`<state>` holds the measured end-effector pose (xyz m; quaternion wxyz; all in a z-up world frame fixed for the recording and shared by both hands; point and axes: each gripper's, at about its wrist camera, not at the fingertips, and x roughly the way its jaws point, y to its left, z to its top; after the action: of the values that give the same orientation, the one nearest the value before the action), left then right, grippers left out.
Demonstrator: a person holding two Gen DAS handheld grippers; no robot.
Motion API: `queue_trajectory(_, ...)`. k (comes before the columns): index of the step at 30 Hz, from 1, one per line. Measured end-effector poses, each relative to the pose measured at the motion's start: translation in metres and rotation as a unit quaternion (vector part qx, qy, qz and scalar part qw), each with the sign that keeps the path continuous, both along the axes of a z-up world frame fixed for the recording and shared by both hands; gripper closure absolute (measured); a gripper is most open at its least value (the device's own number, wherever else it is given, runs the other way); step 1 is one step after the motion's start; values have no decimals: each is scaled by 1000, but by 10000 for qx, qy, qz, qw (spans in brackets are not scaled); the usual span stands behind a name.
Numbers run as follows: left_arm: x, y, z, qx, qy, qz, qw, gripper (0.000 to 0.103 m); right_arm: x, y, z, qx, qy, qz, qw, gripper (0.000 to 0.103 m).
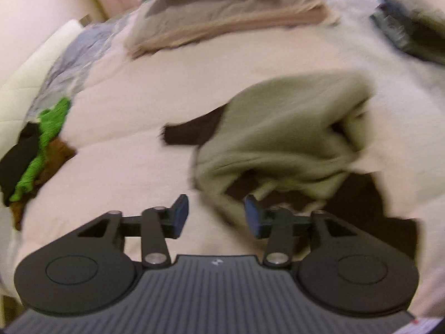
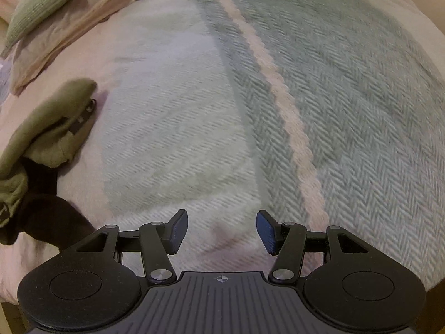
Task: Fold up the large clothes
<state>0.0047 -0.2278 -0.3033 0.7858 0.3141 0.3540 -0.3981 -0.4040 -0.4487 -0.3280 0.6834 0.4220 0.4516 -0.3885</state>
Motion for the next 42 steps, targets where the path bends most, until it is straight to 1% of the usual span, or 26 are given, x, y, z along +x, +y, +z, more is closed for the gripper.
queue_trajectory(1,-13,0,9,-134,53,-108,9998,50,2,-3,0,-11,17,9,10000,51)
queue_trajectory(2,-23,-3,14,-254,97,-239,9993,39,4,-5,0,-28,36,19,10000,51)
queue_trajectory(3,-32,-6,18,-291,100,-395,9987,33,7,-7,0,-49,57,33,10000,51)
queue_trajectory(4,-42,-15,16,-225,56,-596,9980,33,10,-8,0,-73,64,50,9999,51)
queue_trajectory(6,-53,-35,-3,100,-269,-914,9954,34,15,-9,1,-108,34,87,9999,51)
queue_trajectory(8,-61,-53,-25,437,-644,-1136,9905,41,20,-9,-1,-114,28,132,9998,51)
queue_trajectory(12,-73,-77,-57,655,-1220,-1401,9804,39,28,-9,-9,-53,75,216,9997,51)
queue_trajectory(14,-81,-83,-73,805,-1613,-1593,9706,35,31,-9,-14,22,123,221,9997,51)
queue_trajectory(16,-85,-84,-85,925,-1865,-1843,9606,33,35,-10,-18,38,145,241,9996,51)
queue_trajectory(18,-86,-84,-90,950,-1918,-1981,9565,33,39,-11,-19,35,179,255,9995,51)
queue_trajectory(20,-84,-84,-87,952,-1771,-2082,9572,33,43,-13,-19,18,181,266,9995,51)
queue_trajectory(21,-85,-83,-81,889,-1631,-2099,9599,33,46,-13,-18,-5,161,281,9995,51)
queue_trajectory(23,-85,-83,-73,732,-1310,-1978,9687,30,51,-13,-18,-28,164,306,9994,51)
queue_trajectory(24,-84,-86,-73,690,-1238,-1881,9719,29,54,-12,-18,-23,170,312,9994,51)
queue_trajectory(25,-85,-88,-76,709,-1271,-1786,9731,30,57,-12,-19,-12,165,321,9993,51)
queue_trajectory(27,-81,-98,-87,797,-1354,-1538,9755,34,63,-10,-19,-15,155,359,9992,51)
queue_trajectory(29,-76,-103,-94,770,-1342,-1314,9792,35,67,-8,-19,-48,159,414,9990,51)
queue_trajectory(30,-74,-103,-97,766,-1333,-1313,9794,43,69,-7,-19,-48,181,426,9989,51)
queue_trajectory(31,-74,-101,-98,777,-1350,-1398,9779,48,71,-7,-20,-51,200,431,9989,51)
queue_trajectory(32,-72,-96,-98,753,-1424,-1503,9754,63,72,-6,-20,-68,196,441,9988,51)
queue_trajectory(33,-69,-89,-94,699,-1547,-1579,9728,87,73,-6,-20,-106,187,478,9986,51)
queue_trajectory(34,-60,-81,-87,611,-1585,-1569,9729,92,76,-5,-19,-192,163,568,9981,51)
queue_trajectory(36,-32,-62,-64,338,-1761,-1218,9762,94,85,-4,-17,-428,60,822,9957,51)
queue_trajectory(38,3,-45,-39,113,-1893,-801,9786,95,99,-2,-15,-721,-159,1183,9902,51)
queue_trajectory(40,42,-32,-19,-38,-1796,-408,9829,95,123,1,-15,-993,-408,1656,9803,51)
queue_trajectory(42,78,-24,-10,-67,-1807,-55,9835,95,148,3,-17,-1328,-588,2074,9674,51)
